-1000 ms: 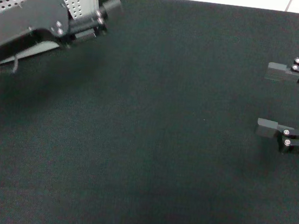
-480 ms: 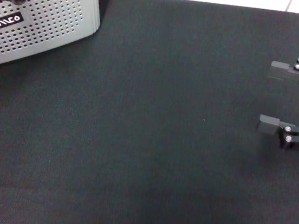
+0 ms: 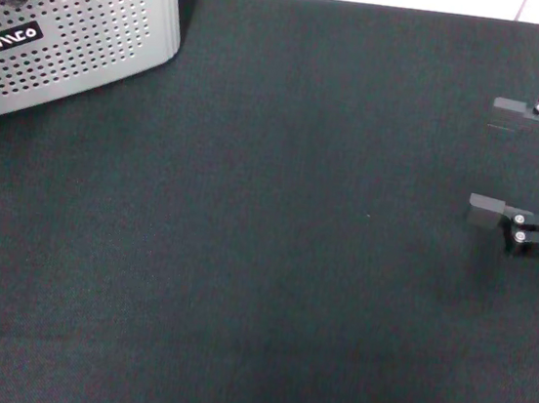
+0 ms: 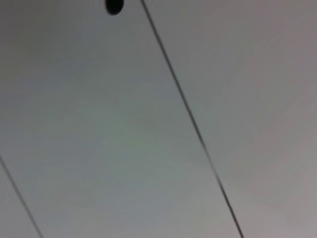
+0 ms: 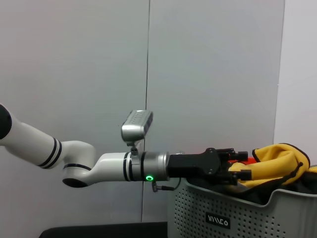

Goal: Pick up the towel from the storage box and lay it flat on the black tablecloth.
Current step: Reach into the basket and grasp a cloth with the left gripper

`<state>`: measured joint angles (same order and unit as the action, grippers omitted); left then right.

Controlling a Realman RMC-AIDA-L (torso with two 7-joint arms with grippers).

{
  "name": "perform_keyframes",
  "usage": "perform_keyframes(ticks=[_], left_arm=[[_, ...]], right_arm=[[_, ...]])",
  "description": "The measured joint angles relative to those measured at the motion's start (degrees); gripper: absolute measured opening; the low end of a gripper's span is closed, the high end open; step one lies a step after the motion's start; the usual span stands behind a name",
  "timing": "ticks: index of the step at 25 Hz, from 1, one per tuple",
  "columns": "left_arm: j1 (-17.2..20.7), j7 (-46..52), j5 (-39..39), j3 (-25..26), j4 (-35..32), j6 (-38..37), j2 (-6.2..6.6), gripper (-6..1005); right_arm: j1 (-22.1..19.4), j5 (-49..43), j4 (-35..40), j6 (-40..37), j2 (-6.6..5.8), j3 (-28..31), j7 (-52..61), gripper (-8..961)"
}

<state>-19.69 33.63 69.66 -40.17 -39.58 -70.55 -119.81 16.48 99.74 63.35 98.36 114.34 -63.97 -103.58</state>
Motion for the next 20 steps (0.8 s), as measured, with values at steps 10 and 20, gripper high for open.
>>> perform_keyframes(ticks=[10,20], left_arm=[[-1.04,-2.12,0.47,-0.19,-0.15,6.55,0.02,691],[0.25,-5.25,0.02,0.04,0.73,7.57,-0.25,515]], right_arm=[[-0.14,0.45,-0.82,0.01,0.08,-0.01,-0.30,884],[-0.27,0.70,-1.08,0.16,0.09,-0.01,-0.33,885]])
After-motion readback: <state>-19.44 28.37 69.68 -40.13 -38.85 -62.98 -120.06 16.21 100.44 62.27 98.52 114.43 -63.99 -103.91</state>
